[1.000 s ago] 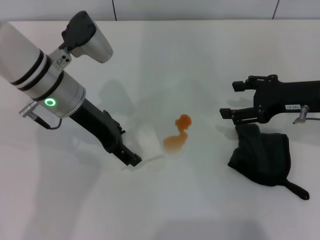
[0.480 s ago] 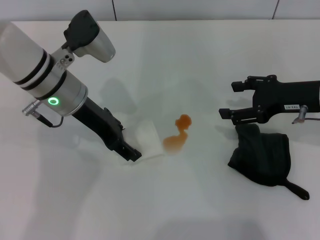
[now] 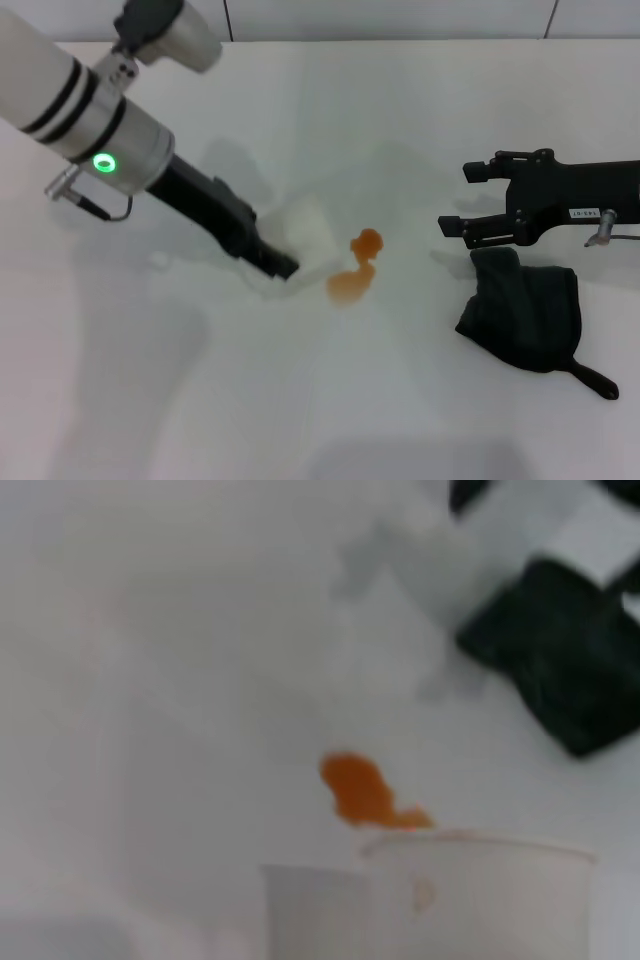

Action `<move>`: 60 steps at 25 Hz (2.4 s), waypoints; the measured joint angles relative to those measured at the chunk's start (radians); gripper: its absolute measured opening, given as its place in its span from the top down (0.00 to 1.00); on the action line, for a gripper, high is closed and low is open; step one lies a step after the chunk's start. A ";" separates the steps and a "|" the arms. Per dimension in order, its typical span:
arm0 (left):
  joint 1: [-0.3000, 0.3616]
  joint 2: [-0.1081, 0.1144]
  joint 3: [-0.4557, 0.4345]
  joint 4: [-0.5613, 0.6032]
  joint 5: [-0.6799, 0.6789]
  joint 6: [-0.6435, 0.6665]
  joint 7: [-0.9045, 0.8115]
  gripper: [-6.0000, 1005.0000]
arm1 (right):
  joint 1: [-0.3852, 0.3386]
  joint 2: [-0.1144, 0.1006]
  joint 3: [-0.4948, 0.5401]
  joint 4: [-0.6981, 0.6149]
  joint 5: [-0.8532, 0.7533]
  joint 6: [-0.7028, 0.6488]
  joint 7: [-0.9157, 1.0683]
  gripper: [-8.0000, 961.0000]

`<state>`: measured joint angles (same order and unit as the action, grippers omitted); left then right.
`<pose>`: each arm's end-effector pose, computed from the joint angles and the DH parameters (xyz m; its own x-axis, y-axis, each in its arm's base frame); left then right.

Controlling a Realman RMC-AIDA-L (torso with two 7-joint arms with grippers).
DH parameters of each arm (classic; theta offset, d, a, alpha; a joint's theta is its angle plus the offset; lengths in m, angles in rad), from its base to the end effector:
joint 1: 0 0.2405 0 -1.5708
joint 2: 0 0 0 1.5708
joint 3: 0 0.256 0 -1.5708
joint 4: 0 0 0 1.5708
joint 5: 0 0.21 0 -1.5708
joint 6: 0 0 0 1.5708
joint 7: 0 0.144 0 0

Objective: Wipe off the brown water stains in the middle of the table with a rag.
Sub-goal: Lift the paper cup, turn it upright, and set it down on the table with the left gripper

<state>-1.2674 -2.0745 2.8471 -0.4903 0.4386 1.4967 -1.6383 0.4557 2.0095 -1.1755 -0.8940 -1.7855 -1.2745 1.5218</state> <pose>-0.1826 0.3984 -0.0311 0.8621 0.4748 -0.1771 0.4732 -0.8793 -0.0538 0.2387 0.3577 0.0047 0.9071 -0.2413 -0.3448 -0.3489 -0.8894 -0.2953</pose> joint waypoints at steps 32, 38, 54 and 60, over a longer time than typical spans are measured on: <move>0.439 -0.005 0.000 0.071 -0.756 -0.136 0.552 0.29 | 0.000 0.000 0.004 -0.003 0.008 0.006 0.000 0.11; 0.475 -0.006 -0.001 0.178 -0.805 -0.256 0.719 0.29 | 0.000 0.000 0.003 -0.003 0.008 0.006 0.000 0.11; 0.533 -0.008 -0.003 0.329 -0.935 -0.389 0.985 0.29 | 0.001 0.000 0.000 0.001 0.007 0.006 0.000 0.11; 0.559 -0.010 -0.003 0.355 -0.960 -0.391 1.020 0.29 | 0.004 0.000 -0.002 0.001 0.004 0.006 0.000 0.11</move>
<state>-0.7087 -2.0847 2.8439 -0.1350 -0.5209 1.1062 -0.6183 0.4592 2.0095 -1.1772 -0.8925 -1.7816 -1.2686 1.5217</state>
